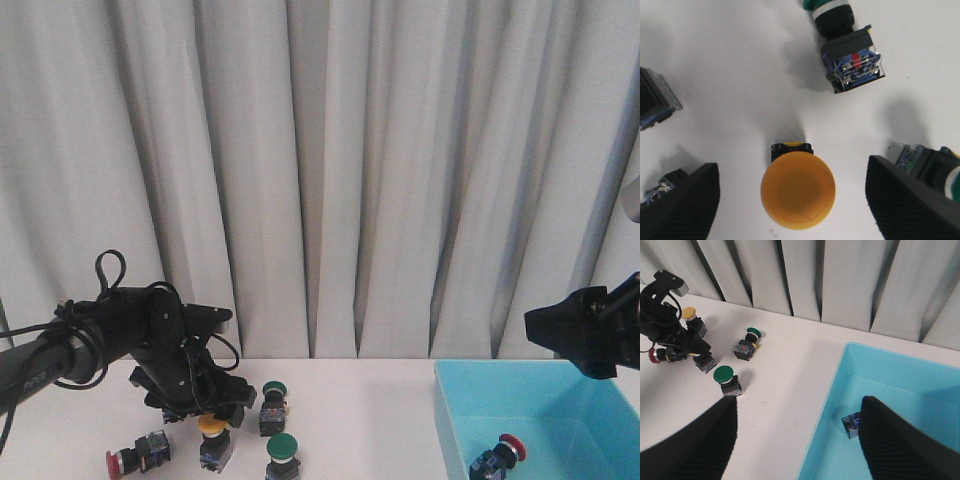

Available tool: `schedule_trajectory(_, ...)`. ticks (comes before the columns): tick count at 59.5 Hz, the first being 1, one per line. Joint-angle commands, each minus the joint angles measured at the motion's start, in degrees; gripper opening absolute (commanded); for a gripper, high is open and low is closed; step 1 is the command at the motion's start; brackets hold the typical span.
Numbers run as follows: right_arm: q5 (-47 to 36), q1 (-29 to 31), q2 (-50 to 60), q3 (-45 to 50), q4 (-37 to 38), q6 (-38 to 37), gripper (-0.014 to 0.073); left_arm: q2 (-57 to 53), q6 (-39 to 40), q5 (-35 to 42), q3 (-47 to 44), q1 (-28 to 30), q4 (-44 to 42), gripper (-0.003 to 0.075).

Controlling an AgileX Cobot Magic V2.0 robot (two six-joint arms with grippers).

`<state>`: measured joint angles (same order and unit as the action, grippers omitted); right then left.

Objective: Pick red and yellow buttons and place in box

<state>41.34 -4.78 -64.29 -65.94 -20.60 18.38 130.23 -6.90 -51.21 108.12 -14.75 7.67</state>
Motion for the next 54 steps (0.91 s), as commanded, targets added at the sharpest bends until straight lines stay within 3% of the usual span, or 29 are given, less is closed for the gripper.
schedule_trajectory(1, -3.2, 0.2, 1.2, -1.7, -1.2, 0.8, 0.0505, -2.7, 0.5, 0.8, 1.7, -0.1, 0.3, 0.0576)
schedule_trajectory(21, -3.6, 0.2, 1.2, -1.7, -1.2, 0.8, 0.0505, -1.0, 0.5, 1.9, 1.7, -0.1, 0.3, 0.0576)
schedule_trajectory(29, -3.6, 0.2, 1.2, -1.7, -1.2, 0.8, 0.0505, -0.7, 0.0, 2.2, 1.7, -0.1, 0.4, 0.0538)
schedule_trajectory(38, -3.5, 0.2, 1.2, -1.7, -1.2, 0.8, 0.0505, -0.4, 0.0, 2.3, 1.7, -0.1, 0.4, 0.0402)
schedule_trajectory(54, -3.4, 0.2, 1.2, -1.7, -1.2, 0.8, 0.0505, -0.4, 0.0, 6.1, 1.7, -0.3, 0.4, 0.0021)
